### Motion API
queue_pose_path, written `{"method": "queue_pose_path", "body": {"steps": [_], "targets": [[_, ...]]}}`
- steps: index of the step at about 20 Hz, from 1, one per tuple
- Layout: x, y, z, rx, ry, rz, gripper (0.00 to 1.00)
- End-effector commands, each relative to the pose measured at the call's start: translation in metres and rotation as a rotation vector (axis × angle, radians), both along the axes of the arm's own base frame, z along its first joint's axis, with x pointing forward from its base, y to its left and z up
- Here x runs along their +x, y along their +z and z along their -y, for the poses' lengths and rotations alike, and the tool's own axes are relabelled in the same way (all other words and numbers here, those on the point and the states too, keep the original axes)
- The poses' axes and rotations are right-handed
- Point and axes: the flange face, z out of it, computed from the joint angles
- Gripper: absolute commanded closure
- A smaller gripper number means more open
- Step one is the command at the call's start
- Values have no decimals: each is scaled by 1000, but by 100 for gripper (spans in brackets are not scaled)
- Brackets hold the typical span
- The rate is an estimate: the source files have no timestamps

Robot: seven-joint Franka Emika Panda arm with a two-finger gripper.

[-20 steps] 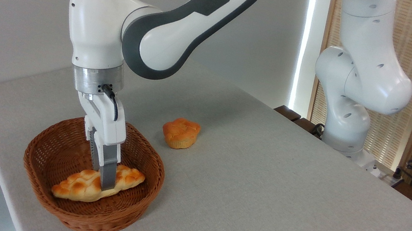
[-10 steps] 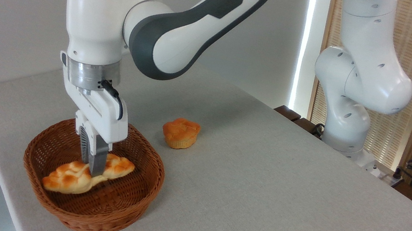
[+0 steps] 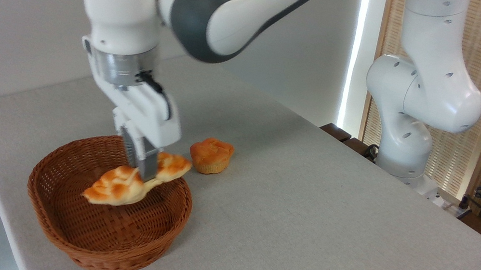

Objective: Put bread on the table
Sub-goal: 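Lift the braided bread out of the basket and carry it beside the bun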

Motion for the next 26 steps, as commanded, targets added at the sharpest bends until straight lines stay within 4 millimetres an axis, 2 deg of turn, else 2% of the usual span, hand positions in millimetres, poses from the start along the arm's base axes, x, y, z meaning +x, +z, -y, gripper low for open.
{"method": "queue_pose_path", "body": {"steps": [1,3,7,12,13,14,15,17,18,26], "targets": [[-47,25,-56,-36,-61,-33,100],[-81,24,-70,-35,-103,-53,100],[-137,0,-64,-18,-136,-113,100],[-151,-32,-58,-6,-152,-189,92],[-151,-37,-57,-7,-151,-200,85],[-150,-43,-58,-9,-146,-211,65],[-148,-46,-58,-9,-145,-213,22],[-144,-46,-60,6,-145,-191,4],[-142,-44,-61,23,-149,-178,0],[-134,-41,-61,39,-143,-124,0]]}}
